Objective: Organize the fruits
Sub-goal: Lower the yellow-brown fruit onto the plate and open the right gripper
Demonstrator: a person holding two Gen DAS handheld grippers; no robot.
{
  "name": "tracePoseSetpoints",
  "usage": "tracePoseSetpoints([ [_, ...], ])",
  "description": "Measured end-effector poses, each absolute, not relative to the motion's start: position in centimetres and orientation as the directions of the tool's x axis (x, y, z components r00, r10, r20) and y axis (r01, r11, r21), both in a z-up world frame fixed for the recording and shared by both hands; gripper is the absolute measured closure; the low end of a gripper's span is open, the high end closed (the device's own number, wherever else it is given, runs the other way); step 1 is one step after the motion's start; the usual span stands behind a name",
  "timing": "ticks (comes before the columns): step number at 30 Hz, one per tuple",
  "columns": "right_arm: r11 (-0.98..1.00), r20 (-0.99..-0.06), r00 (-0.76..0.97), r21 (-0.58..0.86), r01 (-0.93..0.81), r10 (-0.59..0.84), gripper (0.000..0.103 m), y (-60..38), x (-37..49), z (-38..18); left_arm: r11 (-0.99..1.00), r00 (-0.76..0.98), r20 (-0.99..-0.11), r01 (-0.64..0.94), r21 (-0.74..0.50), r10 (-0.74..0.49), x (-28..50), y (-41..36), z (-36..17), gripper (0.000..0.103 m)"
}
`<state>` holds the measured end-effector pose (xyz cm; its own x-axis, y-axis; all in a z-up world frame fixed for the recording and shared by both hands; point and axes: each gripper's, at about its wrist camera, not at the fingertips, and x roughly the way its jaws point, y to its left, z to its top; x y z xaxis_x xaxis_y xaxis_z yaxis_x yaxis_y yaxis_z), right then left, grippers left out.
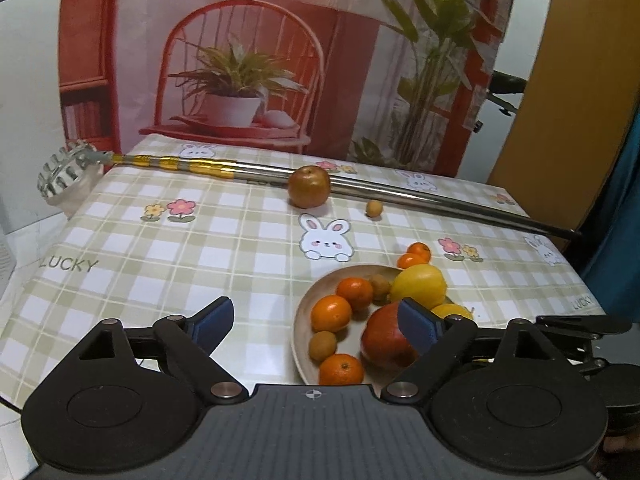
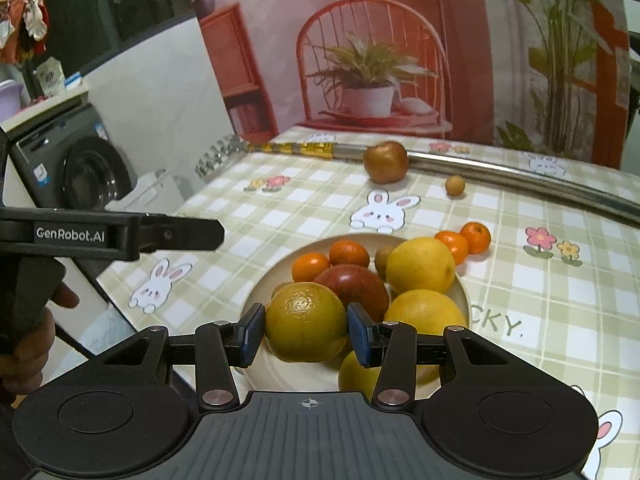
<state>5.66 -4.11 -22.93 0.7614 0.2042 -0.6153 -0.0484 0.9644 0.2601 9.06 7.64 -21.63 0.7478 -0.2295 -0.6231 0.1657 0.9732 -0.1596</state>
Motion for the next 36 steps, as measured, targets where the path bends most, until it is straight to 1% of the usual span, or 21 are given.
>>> tracePoseSetpoints([
  [3, 0.964, -0.633, 0.744, 0.261, -0.054, 0.213, 0.062, -3.9, 6.3, -23.4, 0.973, 0.745, -0.628, 0.143, -0.18, -0.225, 9.2, 8.5, -22.0, 0.012],
  [8, 0.967, -0.653, 0.72, 0.228, -0.109, 0.235, 0.062, -2.7, 7.2, -23.9, 0.976, 0.738, -0.642, 0.105, -0.192, -0.206, 9.7, 9.8, -22.2, 0.012],
  [13, 0.963, -0.681, 0.685, 0.238, -0.128, 0.259, 0.062, -2.3, 8.0, -24.6, 0.976, 0.736, -0.649, 0.073, -0.205, -0.191, 10.0, 10.6, -22.6, 0.011],
  [22, 0.959, -0.73, 0.626, 0.255, -0.121, 0.273, 0.062, -2.1, 8.5, -26.0, 0.982, 0.723, -0.669, 0.068, -0.178, -0.171, 10.0, 10.0, -23.1, 0.011],
  [36, 0.961, -0.734, 0.625, 0.254, -0.11, 0.266, 0.061, -2.3, 8.5, -26.1, 0.985, 0.704, -0.692, 0.066, -0.159, -0.159, 10.3, 9.8, -23.4, 0.011],
])
